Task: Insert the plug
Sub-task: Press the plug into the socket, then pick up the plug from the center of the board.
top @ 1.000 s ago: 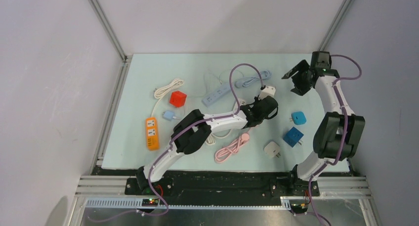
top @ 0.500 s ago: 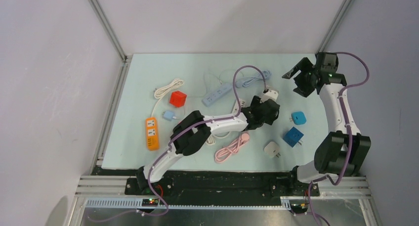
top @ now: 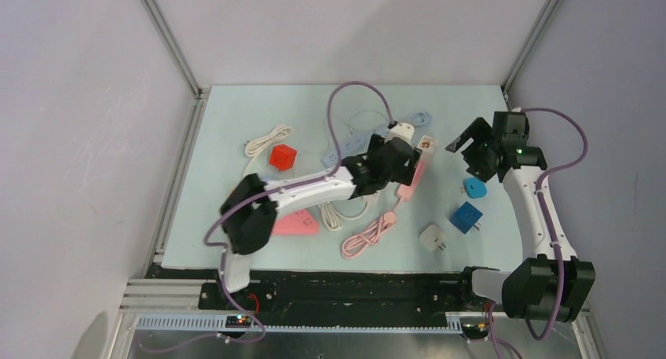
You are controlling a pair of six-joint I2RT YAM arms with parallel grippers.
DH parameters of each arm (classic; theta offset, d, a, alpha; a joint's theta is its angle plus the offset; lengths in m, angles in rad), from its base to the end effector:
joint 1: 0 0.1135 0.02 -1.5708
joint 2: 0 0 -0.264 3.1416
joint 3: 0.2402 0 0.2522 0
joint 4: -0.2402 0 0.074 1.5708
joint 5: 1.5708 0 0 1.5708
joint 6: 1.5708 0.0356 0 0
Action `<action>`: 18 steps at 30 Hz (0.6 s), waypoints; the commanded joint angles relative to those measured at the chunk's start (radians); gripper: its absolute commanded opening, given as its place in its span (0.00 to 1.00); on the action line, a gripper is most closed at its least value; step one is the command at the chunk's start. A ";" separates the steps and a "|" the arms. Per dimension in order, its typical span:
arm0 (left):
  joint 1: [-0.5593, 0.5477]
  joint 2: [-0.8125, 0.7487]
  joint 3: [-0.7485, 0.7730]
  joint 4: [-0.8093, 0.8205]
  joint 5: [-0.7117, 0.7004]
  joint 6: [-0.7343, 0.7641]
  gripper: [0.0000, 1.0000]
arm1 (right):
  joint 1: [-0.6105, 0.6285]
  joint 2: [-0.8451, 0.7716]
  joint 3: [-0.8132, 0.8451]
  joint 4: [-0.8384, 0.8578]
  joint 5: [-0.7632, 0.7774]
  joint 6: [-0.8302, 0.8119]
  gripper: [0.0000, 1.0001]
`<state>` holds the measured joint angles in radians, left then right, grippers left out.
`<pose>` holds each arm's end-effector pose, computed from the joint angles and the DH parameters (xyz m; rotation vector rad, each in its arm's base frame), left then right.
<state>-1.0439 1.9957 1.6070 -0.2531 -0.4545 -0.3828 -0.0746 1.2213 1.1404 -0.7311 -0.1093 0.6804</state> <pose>0.2464 -0.3925 0.2533 0.4605 2.1069 -0.3278 0.2535 -0.0151 0.3222 0.8418 2.2659 0.4136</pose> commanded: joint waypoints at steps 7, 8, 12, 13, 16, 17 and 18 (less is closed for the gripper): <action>0.063 -0.436 -0.375 0.056 0.089 -0.028 0.91 | -0.017 -0.013 -0.128 -0.154 0.341 0.112 0.92; 0.068 -0.473 -0.412 0.056 0.085 -0.026 0.92 | -0.017 -0.006 -0.141 -0.159 0.367 0.114 0.92; 0.096 -0.567 -0.503 0.071 0.069 -0.029 0.93 | -0.020 0.025 -0.178 -0.169 0.409 0.128 0.93; 0.102 -0.590 -0.515 0.083 0.075 -0.033 0.93 | -0.021 0.044 -0.181 -0.172 0.410 0.132 0.93; 0.119 -0.621 -0.571 0.110 0.090 -0.038 0.94 | -0.022 0.100 -0.183 -0.182 0.394 0.131 0.90; 0.121 -0.630 -0.580 0.115 0.096 -0.042 0.94 | -0.022 0.130 -0.184 -0.194 0.391 0.130 0.88; 0.127 -0.632 -0.596 0.123 0.101 -0.044 0.94 | -0.022 0.145 -0.185 -0.200 0.386 0.130 0.88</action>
<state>-0.9318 1.4170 1.0462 -0.1986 -0.3779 -0.4030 -0.0921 1.3056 0.9577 -0.8970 0.2401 0.7898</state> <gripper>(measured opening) 0.937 0.889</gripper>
